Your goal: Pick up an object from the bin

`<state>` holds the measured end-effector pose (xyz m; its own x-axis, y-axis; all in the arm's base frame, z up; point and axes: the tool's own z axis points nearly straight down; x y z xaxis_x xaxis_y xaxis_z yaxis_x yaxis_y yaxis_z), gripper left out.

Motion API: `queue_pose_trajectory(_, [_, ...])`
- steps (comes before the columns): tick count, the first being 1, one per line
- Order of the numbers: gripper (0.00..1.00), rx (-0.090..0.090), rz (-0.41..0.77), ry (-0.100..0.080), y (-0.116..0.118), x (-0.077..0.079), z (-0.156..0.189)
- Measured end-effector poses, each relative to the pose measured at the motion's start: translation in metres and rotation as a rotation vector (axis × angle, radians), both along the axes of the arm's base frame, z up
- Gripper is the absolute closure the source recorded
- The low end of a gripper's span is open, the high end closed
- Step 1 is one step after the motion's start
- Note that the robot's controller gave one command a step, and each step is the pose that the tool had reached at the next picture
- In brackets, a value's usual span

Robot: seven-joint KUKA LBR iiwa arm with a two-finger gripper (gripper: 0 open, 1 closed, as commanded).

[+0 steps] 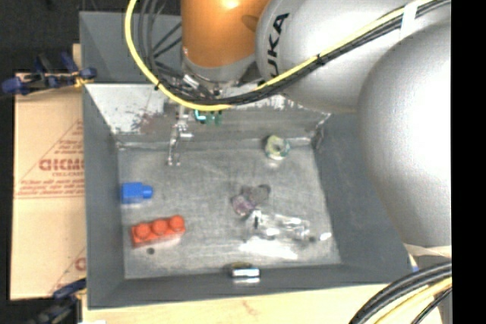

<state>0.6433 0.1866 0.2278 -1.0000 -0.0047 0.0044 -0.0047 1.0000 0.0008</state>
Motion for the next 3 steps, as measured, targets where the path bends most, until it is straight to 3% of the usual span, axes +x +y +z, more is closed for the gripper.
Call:
queue_pose_trajectory(1, [0.00,-0.001,-0.166,0.001,0.041,-0.035,-0.098])
queue_pose_trajectory(2, [0.00,-0.001,0.053,-0.004,0.047,-0.059,-0.151])
queue_pose_trajectory(3, [1.00,0.001,0.047,-0.007,0.047,-0.057,-0.149])
